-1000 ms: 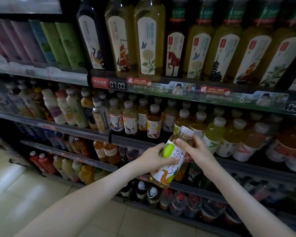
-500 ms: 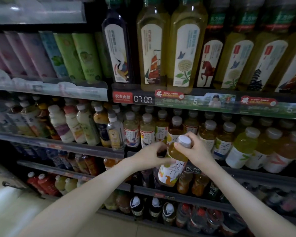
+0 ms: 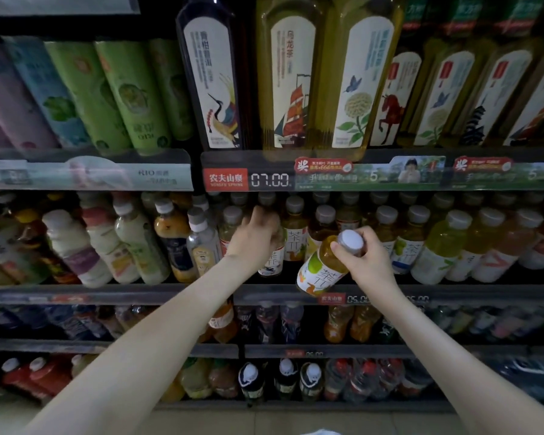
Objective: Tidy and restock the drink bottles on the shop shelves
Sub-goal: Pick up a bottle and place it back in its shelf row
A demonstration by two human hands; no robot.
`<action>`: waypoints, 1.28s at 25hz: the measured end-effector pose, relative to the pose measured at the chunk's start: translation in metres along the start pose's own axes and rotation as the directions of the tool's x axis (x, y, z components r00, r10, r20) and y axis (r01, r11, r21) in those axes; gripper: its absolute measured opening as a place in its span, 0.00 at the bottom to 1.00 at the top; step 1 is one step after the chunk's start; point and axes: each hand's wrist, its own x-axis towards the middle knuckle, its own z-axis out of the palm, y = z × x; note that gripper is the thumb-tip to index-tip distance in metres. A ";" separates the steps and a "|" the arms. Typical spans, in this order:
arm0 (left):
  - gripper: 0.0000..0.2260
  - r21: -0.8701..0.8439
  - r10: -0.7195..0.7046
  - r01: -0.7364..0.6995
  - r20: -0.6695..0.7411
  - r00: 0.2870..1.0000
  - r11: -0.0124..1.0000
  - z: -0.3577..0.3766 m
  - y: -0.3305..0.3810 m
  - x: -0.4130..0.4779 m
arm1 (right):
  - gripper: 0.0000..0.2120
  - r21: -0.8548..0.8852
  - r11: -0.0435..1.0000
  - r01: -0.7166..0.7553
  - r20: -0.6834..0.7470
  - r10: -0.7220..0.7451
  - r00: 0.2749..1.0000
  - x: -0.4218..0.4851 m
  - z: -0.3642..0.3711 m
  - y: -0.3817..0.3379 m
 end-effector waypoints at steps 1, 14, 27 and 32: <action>0.16 -0.019 0.024 -0.024 -0.036 0.999 1.000 -0.001 0.001 -0.009 | 0.10 -0.019 1.000 0.017 0.010 -0.016 1.000 -0.002 -0.001 -0.002; 0.21 -0.125 0.035 -0.051 -0.128 0.991 0.991 -0.002 -0.005 -0.070 | 0.11 0.000 0.999 0.036 -0.054 -0.036 0.998 -0.009 0.003 -0.007; 0.22 0.237 0.052 -0.024 -0.110 0.993 0.971 0.000 -0.018 0.011 | 0.09 0.024 0.999 0.049 0.015 -0.049 0.999 -0.008 -0.015 -0.015; 0.31 0.329 -0.115 0.123 -0.044 0.992 0.936 -0.002 -0.032 -0.003 | 0.09 -0.006 0.999 0.053 0.083 -0.053 0.995 -0.004 -0.001 -0.013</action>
